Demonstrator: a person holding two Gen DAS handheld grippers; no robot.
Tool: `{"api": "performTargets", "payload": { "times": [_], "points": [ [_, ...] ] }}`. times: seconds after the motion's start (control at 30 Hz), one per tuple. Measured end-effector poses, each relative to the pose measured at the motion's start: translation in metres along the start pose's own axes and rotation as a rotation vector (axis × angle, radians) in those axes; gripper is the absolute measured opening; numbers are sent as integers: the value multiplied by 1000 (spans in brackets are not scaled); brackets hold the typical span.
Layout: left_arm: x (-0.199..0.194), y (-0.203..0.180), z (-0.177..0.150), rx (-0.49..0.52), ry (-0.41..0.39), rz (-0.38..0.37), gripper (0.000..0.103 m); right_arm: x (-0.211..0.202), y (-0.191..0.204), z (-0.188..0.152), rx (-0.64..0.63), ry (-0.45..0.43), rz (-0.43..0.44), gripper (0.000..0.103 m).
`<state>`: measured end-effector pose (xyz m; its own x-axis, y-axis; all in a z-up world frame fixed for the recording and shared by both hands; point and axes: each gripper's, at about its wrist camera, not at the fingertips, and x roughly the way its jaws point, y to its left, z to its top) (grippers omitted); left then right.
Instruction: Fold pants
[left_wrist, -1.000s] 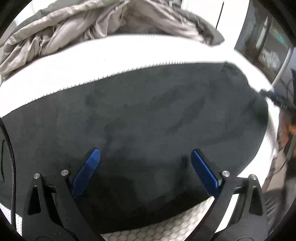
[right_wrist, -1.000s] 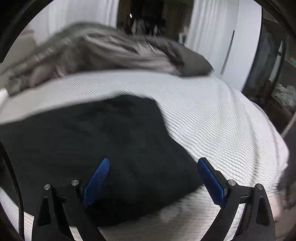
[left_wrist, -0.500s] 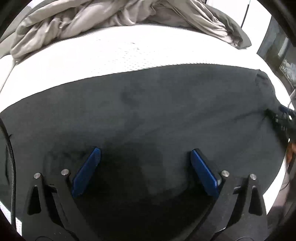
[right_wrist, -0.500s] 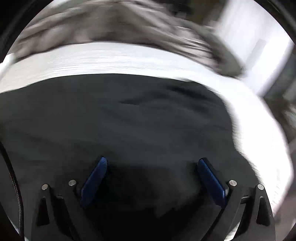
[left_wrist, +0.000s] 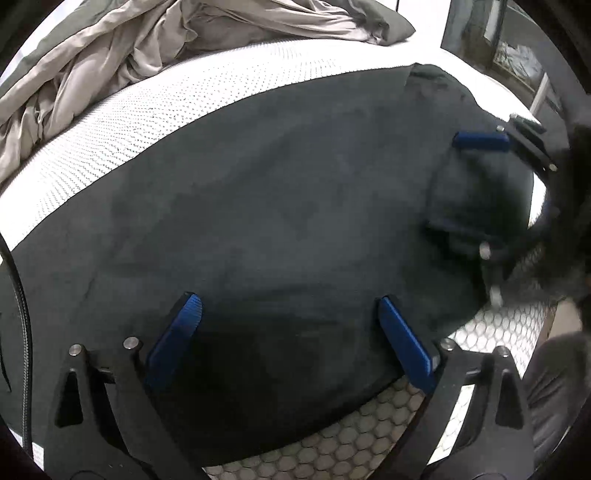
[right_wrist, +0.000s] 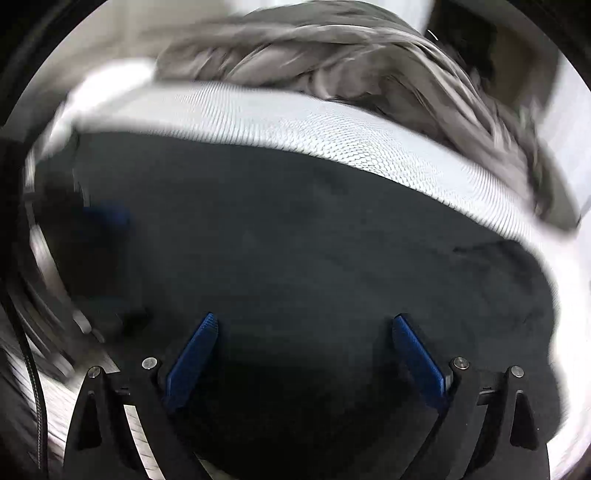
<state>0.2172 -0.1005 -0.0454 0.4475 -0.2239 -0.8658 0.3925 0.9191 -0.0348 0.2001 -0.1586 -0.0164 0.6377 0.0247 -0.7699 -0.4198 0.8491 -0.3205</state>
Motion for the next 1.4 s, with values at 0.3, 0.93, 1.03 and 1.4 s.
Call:
{"api": "performTargets", "payload": {
  "times": [0.3, 0.93, 1.03, 1.4],
  "points": [
    [-17, 71, -23, -96, 4, 50, 102, -8, -189, -115, 629, 61, -288, 97],
    [24, 117, 36, -240, 7, 192, 92, 40, -100, -3, 286, 88, -204, 91],
    [15, 145, 21, -321, 9, 340, 93, 35, -163, -53, 450, 156, -443, 91],
    [-1, 81, 78, -184, -113, 269, 90, 4, -121, 19, 447, -33, -313, 93]
  ]
}}
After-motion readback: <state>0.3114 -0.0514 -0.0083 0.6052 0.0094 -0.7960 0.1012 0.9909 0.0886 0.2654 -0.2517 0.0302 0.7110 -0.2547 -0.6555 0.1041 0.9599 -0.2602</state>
